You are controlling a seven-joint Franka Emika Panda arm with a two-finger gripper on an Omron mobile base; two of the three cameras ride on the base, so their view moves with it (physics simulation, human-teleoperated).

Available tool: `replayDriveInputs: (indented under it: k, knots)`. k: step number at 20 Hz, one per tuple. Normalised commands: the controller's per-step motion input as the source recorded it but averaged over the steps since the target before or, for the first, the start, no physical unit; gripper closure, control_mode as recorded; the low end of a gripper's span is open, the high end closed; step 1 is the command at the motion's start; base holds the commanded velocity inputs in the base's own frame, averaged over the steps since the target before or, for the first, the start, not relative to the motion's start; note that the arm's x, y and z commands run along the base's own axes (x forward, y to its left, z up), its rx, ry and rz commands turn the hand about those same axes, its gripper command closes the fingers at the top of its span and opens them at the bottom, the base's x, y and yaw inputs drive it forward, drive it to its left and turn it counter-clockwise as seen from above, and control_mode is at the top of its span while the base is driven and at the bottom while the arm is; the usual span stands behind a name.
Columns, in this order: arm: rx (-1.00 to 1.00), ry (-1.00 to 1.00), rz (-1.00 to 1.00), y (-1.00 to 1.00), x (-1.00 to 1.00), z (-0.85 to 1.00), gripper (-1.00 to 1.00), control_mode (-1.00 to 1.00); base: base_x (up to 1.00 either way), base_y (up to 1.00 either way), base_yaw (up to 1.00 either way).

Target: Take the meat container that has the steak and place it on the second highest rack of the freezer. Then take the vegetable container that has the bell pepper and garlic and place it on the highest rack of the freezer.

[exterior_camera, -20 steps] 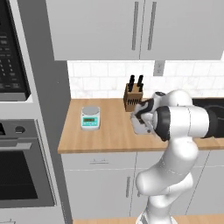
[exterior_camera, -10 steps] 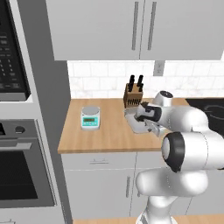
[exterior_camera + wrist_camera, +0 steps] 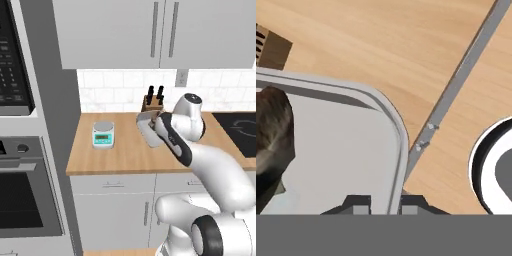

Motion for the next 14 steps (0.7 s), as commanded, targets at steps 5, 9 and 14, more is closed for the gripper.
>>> replayDriveInputs:
  k: [5,9,14]
  knots:
    - [0.00,-0.06,0.00,0.04,-0.88,0.87,1.00,-1.00,0.00,0.00,0.00]
    - [0.00,-0.01,0.00,-0.02,-0.56,0.54,1.00,-1.00,0.00,0.00,0.00]
    - [0.00,0.13,-0.01,-0.03,-0.31,0.33,1.00,-1.00,0.00,0.00,0.00]
